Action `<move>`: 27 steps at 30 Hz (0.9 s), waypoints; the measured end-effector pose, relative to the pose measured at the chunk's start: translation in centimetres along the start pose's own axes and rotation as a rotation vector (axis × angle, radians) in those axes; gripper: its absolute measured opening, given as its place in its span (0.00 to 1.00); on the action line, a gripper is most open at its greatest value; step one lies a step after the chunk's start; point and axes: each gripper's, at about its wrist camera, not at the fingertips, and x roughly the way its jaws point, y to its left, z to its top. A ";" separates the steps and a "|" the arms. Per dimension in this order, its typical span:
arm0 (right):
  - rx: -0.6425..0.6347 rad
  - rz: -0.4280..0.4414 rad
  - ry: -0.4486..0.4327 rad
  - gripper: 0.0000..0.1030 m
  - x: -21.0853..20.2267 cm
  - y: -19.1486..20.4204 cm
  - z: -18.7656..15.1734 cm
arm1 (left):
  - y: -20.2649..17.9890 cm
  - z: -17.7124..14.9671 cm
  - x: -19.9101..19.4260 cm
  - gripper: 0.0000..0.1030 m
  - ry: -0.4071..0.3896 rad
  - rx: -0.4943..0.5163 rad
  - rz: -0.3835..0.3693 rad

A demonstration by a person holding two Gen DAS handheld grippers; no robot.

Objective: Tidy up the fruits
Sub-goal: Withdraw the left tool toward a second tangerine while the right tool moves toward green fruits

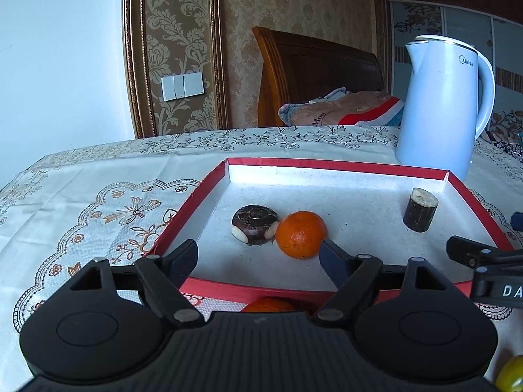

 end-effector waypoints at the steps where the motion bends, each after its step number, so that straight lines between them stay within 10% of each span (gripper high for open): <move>1: 0.019 0.001 0.013 1.00 0.1 -0.4 0.0 | 0.1 0.0 -0.1 0.79 0.001 -0.003 0.001; 27: 0.113 0.094 0.013 1.00 -3.4 -2.0 -1.8 | 3.3 -2.2 -4.0 0.79 0.036 -0.076 -0.016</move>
